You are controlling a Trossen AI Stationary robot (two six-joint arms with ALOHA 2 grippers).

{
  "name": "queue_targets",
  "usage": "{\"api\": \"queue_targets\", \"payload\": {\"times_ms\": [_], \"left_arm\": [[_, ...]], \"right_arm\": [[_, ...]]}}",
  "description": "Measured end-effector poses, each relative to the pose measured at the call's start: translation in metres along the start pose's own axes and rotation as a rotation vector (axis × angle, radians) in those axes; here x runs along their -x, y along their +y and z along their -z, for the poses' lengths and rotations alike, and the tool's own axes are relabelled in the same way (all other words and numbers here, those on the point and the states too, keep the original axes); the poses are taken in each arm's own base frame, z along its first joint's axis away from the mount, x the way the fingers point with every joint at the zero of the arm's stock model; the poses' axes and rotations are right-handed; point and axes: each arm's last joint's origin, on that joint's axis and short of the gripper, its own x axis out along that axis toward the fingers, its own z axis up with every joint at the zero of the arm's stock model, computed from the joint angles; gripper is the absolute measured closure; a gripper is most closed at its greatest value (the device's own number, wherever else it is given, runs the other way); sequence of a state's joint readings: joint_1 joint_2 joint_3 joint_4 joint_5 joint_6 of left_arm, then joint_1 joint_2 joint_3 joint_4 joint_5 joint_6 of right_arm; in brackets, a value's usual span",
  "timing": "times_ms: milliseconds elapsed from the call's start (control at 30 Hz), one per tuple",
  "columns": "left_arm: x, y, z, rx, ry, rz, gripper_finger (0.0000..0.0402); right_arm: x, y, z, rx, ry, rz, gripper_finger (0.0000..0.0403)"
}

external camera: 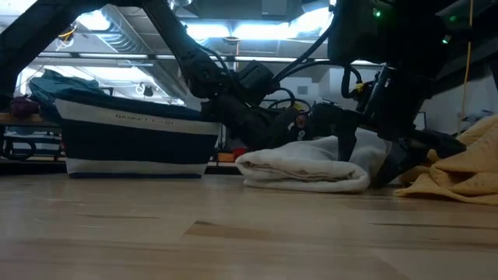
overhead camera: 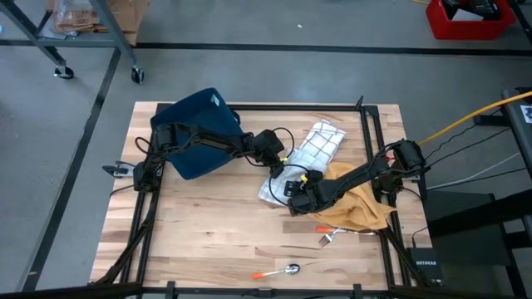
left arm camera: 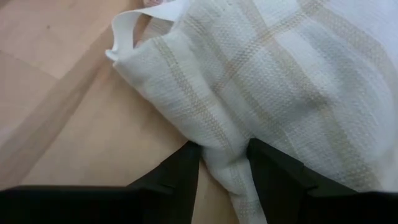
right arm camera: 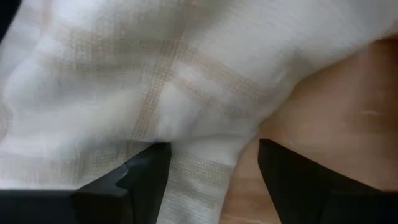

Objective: Fold towel
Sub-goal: Stack the left white patterned towel on the right white patterned towel

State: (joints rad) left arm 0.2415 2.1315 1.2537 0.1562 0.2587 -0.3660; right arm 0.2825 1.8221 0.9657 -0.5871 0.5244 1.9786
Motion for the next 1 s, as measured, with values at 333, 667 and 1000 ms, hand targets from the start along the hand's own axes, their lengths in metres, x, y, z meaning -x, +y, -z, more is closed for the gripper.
{"api": "queue_targets", "payload": {"times_ms": [333, 667, 1000], "left_arm": [[0.000, -0.003, -0.002, -0.004, 0.006, 0.064, 0.0379], [0.001, -0.008, -0.014, -0.005, -0.026, 0.078, 0.0397], [0.006, -0.016, -0.025, 0.005, -0.013, 0.190, 0.0399]], "right_arm": [[-0.002, 0.002, 0.000, 0.011, -0.016, -0.025, 0.0304], [-0.001, 0.005, 0.001, 0.046, -0.017, -0.049, 0.0372], [0.017, 0.021, -0.005, 0.101, -0.073, -0.025, 0.0387]]}}
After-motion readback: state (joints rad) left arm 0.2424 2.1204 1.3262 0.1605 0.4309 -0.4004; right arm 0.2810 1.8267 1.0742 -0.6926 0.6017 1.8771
